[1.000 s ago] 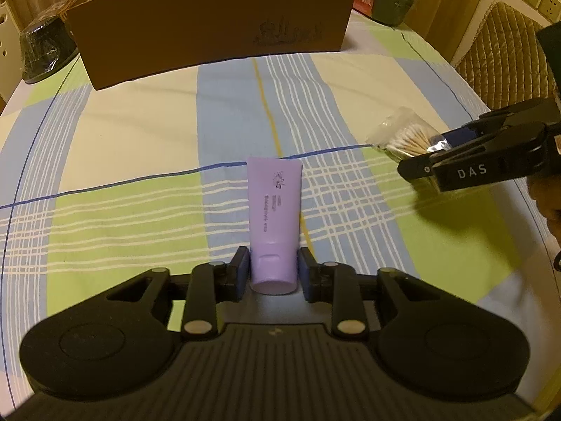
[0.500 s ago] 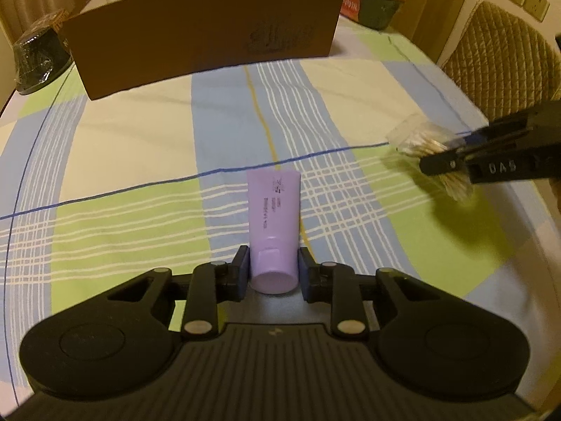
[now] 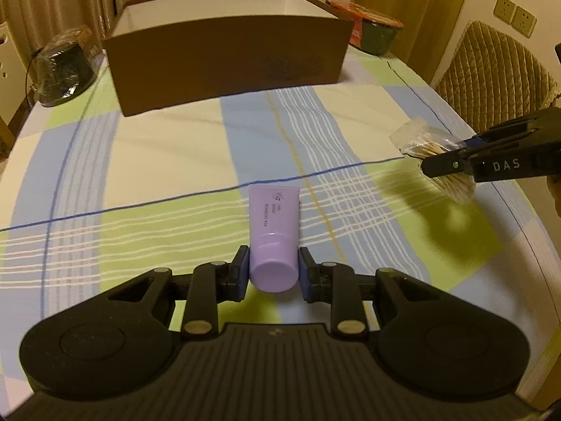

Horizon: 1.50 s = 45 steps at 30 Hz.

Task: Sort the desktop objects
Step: 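Carry the lavender tube and cotton swab bag with both grippers over the brown box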

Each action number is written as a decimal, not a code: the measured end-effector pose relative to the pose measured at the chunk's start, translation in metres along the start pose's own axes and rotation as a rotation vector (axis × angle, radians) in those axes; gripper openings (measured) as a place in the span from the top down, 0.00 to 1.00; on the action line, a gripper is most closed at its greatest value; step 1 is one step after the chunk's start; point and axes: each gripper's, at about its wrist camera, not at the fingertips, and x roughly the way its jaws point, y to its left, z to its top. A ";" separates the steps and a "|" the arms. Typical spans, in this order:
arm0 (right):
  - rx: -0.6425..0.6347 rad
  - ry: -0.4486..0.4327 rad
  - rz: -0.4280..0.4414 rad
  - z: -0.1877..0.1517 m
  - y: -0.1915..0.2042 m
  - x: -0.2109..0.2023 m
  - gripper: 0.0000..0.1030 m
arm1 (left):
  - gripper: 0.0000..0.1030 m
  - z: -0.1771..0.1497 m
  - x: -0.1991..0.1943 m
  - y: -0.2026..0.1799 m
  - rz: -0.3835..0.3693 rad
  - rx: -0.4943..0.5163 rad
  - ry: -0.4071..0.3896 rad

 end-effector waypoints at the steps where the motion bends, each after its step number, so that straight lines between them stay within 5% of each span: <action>1: -0.002 -0.005 0.001 0.002 0.004 0.000 0.76 | 0.77 0.000 -0.003 0.004 0.002 0.000 -0.005; 30: -0.063 -0.096 -0.048 0.046 0.079 -0.017 0.76 | 0.77 0.030 -0.053 0.081 0.000 0.030 -0.141; 45: -0.042 -0.166 -0.090 0.081 0.058 -0.040 0.76 | 0.77 0.074 -0.057 0.084 -0.034 0.100 -0.211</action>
